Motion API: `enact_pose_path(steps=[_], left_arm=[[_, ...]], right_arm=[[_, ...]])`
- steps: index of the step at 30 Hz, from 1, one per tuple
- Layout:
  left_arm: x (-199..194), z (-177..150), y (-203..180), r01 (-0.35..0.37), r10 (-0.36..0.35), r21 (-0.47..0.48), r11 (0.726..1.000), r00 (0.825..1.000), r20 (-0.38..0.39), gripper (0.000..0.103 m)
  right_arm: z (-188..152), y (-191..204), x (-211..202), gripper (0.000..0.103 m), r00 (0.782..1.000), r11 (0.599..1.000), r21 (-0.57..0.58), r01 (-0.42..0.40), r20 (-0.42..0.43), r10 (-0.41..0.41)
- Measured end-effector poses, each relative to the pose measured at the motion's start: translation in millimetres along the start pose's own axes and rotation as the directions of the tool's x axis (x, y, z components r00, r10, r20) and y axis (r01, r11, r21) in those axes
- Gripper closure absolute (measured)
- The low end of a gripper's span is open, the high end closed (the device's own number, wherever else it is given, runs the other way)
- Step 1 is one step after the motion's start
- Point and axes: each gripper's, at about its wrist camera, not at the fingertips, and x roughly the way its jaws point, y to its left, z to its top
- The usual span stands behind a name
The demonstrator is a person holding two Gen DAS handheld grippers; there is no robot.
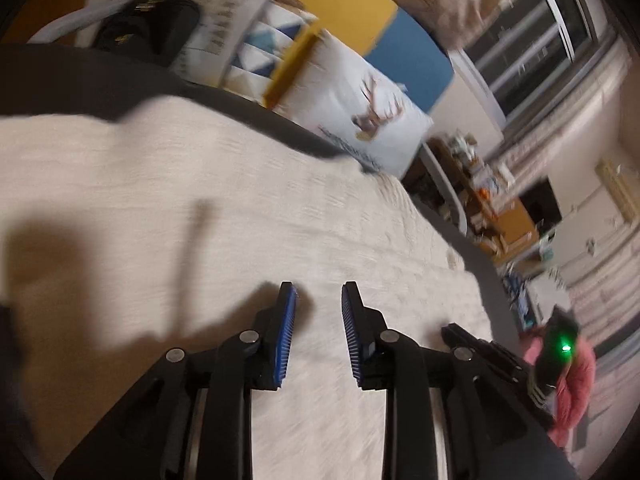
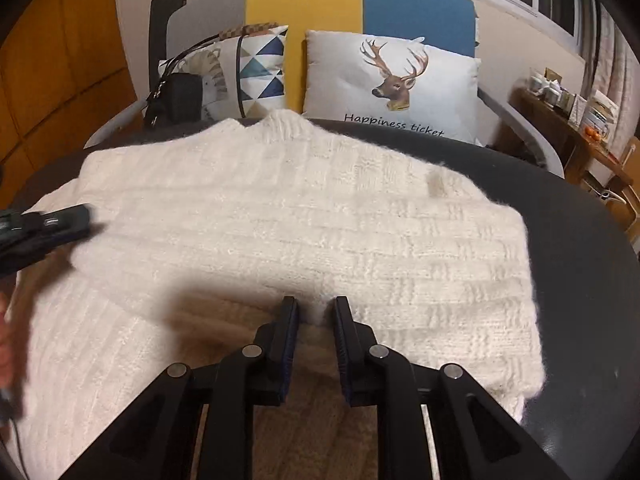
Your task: Fold clothes
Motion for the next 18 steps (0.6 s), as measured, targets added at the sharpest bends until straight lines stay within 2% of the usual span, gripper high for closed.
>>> enact_pose_path(steps=[3,7,10,12,15,18], left_arm=[[-38.2,5.9,43.4,-0.010,0.018,-0.134,0.991,0.998,0.057,0.076],[-101.0,19.8,114.5,-0.064,0.123,-0.316,0.947,0.978,0.167,0.076],[-155.9,30.7,172.3,-0.121,0.260,-0.464,0.877,0.933,0.248,0.063],[-184.8,31.6,201.1,-0.124,0.323,-0.540,0.832,0.900,0.292,0.055],[-207.9,26.1,231.2,-0.135,0.393,-0.609,0.781,0.865,0.312,0.053],[-226.7,22.8,254.0,-0.190,0.478,-0.647,0.738,0.824,0.304,0.053]], right_arm=[[-2.1,0.9,-2.0,0.086,1.000,1.000,-0.012,0.015,0.009,-0.015],[-1.8,2.3,2.5,0.085,1.000,1.000,-0.011,0.016,0.016,-0.015],[-1.1,2.8,4.0,0.085,1.000,1.000,-0.008,0.012,0.017,-0.012],[-0.6,3.0,4.8,0.085,1.000,1.000,-0.006,0.009,0.018,-0.009],[-1.1,2.5,3.9,0.085,1.000,1.000,-0.003,0.006,0.019,-0.006],[-0.6,3.4,4.4,0.085,1.000,1.000,-0.005,0.009,0.020,-0.009]])
